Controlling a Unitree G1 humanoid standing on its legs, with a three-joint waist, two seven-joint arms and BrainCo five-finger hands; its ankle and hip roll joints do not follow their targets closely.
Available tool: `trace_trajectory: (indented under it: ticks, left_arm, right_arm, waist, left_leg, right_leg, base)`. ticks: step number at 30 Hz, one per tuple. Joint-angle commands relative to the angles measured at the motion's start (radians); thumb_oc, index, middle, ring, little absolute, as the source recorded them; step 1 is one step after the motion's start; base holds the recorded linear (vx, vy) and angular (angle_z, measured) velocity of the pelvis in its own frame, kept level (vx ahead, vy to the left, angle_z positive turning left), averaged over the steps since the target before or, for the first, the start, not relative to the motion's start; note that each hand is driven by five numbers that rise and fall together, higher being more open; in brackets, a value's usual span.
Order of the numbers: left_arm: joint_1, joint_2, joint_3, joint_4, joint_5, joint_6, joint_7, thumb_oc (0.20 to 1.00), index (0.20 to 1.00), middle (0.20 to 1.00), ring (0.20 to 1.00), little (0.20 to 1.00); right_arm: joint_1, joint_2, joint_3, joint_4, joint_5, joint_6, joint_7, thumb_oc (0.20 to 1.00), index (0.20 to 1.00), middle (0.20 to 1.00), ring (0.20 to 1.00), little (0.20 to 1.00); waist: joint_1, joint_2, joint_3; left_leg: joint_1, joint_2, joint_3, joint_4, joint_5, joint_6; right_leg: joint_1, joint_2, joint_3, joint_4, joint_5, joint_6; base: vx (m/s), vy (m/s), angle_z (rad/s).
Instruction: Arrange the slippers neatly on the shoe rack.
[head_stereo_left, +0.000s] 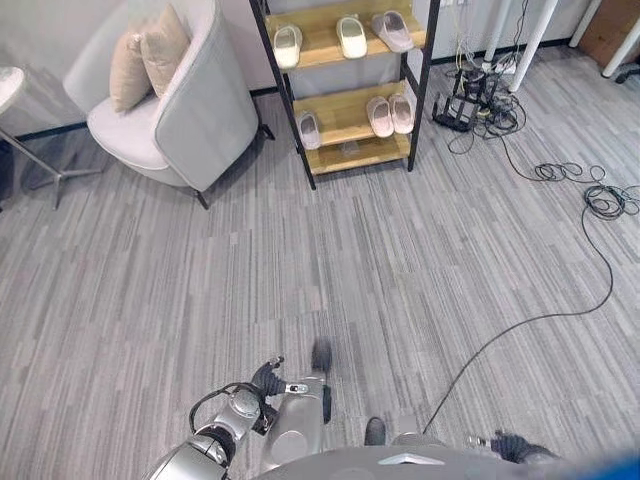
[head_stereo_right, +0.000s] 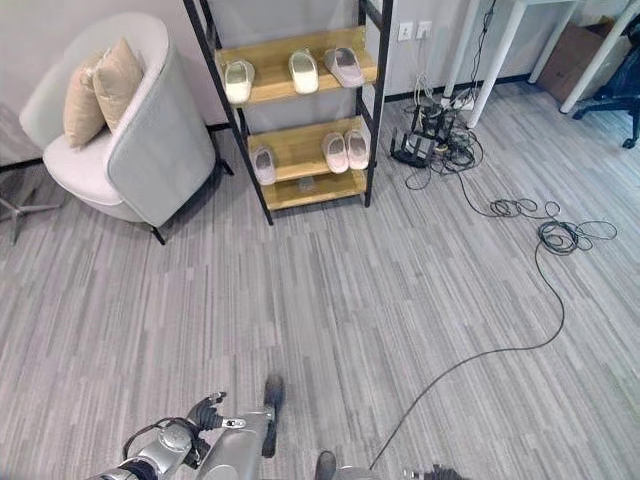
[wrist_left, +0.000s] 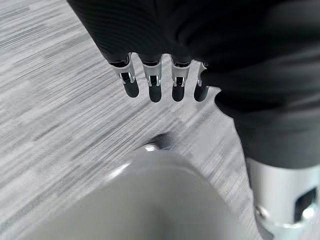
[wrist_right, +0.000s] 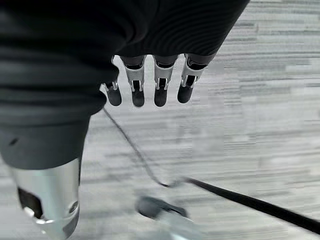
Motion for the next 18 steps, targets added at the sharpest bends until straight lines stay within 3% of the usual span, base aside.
trace_trajectory:
  ticks: [1,3,5,6,7,8,9,10,11,12,13,16,18]
  left_arm:
    - [0.008,-0.026,-0.035,0.076,0.033,0.018,0.019,1.0,1.0,1.0,1.0,1.0]
    - [0.016,-0.008,-0.006,0.087,0.039,0.023,0.018,1.0,1.0,1.0,1.0,1.0]
    - [-0.001,0.018,-0.001,0.063,0.029,0.022,0.017,1.0,1.0,1.0,1.0,1.0]
    - [-0.012,0.025,-0.006,0.05,0.026,0.021,0.02,1.0,1.0,1.0,1.0,1.0]
    - [-0.015,0.027,-0.004,0.045,0.022,0.021,0.022,1.0,1.0,1.0,1.0,1.0]
    - [-0.021,0.031,-0.001,0.038,0.012,0.023,0.025,1.0,1.0,1.0,1.0,1.0]
    - [-0.026,0.036,0.003,0.037,0.006,0.024,0.025,1.0,1.0,1.0,1.0,1.0]
    - [-0.028,0.035,0.01,0.04,-0.003,0.025,0.028,1.0,1.0,1.0,1.0,1.0]
    - [-0.031,0.032,0.008,0.044,0.0,0.024,0.029,1.0,1.0,1.0,1.0,1.0]
    - [-0.03,0.032,0.008,0.044,0.0,0.024,0.029,1.0,1.0,1.0,1.0,1.0]
    - [-0.034,0.03,0.004,0.049,0.001,0.023,0.03,1.0,1.0,1.0,1.0,1.0]
    - [-0.029,0.019,0.011,0.074,0.001,0.02,0.018,1.0,1.0,1.0,1.0,1.0]
    - [-0.014,0.008,0.008,0.085,0.02,0.019,0.011,1.0,1.0,1.0,1.0,1.0]
  right_arm:
    - [0.064,-0.035,-0.007,-0.054,-0.012,-0.027,-0.018,1.0,1.0,1.0,1.0,1.0]
    - [0.05,-0.011,0.001,-0.076,-0.016,-0.028,-0.013,1.0,1.0,1.0,1.0,1.0]
    - [0.042,0.01,0.021,-0.096,-0.033,-0.023,-0.004,1.0,1.0,1.0,1.0,1.0]
    - [0.041,0.017,0.022,-0.102,-0.035,-0.021,0.0,1.0,1.0,1.0,1.0,1.0]
    - [0.043,0.021,0.025,-0.102,-0.037,-0.02,0.002,1.0,1.0,1.0,1.0,1.0]
    - [0.043,0.024,0.028,-0.103,-0.038,-0.017,0.004,1.0,1.0,1.0,1.0,1.0]
    - [0.048,0.024,0.024,-0.103,-0.038,-0.016,0.003,1.0,1.0,1.0,1.0,1.0]
    - [0.057,0.027,0.02,-0.097,-0.042,-0.017,0.003,1.0,1.0,1.0,1.0,1.0]
    - [0.07,0.028,0.021,-0.091,-0.046,-0.016,0.005,1.0,1.0,1.0,1.0,1.0]
    - [0.071,0.027,0.021,-0.091,-0.046,-0.016,0.005,1.0,1.0,1.0,1.0,1.0]
    - [0.082,0.027,0.028,-0.083,-0.052,-0.013,0.008,1.0,1.0,1.0,1.0,1.0]
    - [0.098,0.014,0.034,-0.066,-0.063,-0.011,0.017,1.0,1.0,1.0,1.0,1.0]
    - [0.109,0.005,0.033,-0.054,-0.062,-0.011,0.019,1.0,1.0,1.0,1.0,1.0]
  waist:
    - [0.017,-0.008,-0.065]
    - [0.025,-0.032,-0.081]
    - [0.022,-0.049,-0.08]
    - [0.012,-0.05,-0.073]
    - [0.007,-0.045,-0.066]
    - [0.0,-0.031,-0.057]
    - [0.002,-0.021,-0.05]
    - [-0.01,-0.003,-0.048]
    - [-0.028,0.005,-0.043]
    - [-0.029,0.006,-0.04]
    - [-0.05,0.007,-0.028]
    - [-0.081,0.011,-0.027]
    - [-0.077,0.0,-0.044]
  left_leg:
    - [0.092,0.019,-0.04,0.111,-0.038,-0.02]
    - [0.119,-0.003,-0.027,0.102,-0.074,0.022]
    - [0.159,-0.029,-0.022,0.088,-0.101,0.064]
    - [0.193,-0.048,-0.025,0.079,-0.12,0.093]
    - [0.214,-0.051,-0.021,0.072,-0.125,0.107]
    - [0.238,-0.048,-0.021,0.055,-0.129,0.119]
    - [0.26,-0.046,-0.026,0.043,-0.135,0.127]
    - [0.314,-0.035,-0.035,0.01,-0.146,0.128]
    - [0.363,-0.036,-0.051,-0.01,-0.162,0.121]
    - [0.368,-0.035,-0.052,-0.011,-0.163,0.12]
    - [0.423,-0.037,-0.071,-0.032,-0.184,0.112]
    - [0.497,-0.031,-0.114,-0.07,-0.21,0.087]
    - [0.492,-0.042,-0.136,-0.046,-0.223,0.083]
  right_leg:
    - [0.01,-0.2,-0.061,0.091,0.002,0.138]
    - [-0.015,-0.227,-0.029,0.152,0.03,0.168]
    - [-0.09,-0.256,-0.002,0.305,0.137,0.203]
    - [-0.138,-0.282,0.005,0.431,0.252,0.222]
    - [-0.163,-0.298,0.004,0.501,0.32,0.227]
    - [-0.189,-0.308,-0.007,0.564,0.351,0.222]
    - [-0.217,-0.318,-0.028,0.606,0.354,0.222]
    - [-0.283,-0.334,-0.068,0.626,0.318,0.207]
    - [-0.325,-0.296,-0.071,0.549,0.244,0.191]
    - [-0.32,-0.295,-0.073,0.549,0.242,0.191]
    - [-0.363,-0.237,-0.062,0.428,0.212,0.185]
    - [-0.416,-0.18,-0.039,0.216,0.238,0.208]
    - [-0.355,-0.162,-0.004,0.145,0.227,0.191]
  base:
    - [0.34,0.281,-0.29]
    - [0.32,0.298,-0.15]
    - [0.32,0.336,-0.34]
    - [0.27,0.326,-0.13]
    - [0.27,0.341,0.5]
    - [0.22,0.243,0.55]
    - [0.38,0.258,0.23]
    - [0.52,0.181,-0.06]
    - [0.43,0.117,-0.25]
    - [0.43,-0.021,-0.03]
    - [0.33,-0.069,0.24]
    - [0.38,-0.126,0.49]
    - [0.3,-0.181,1.05]
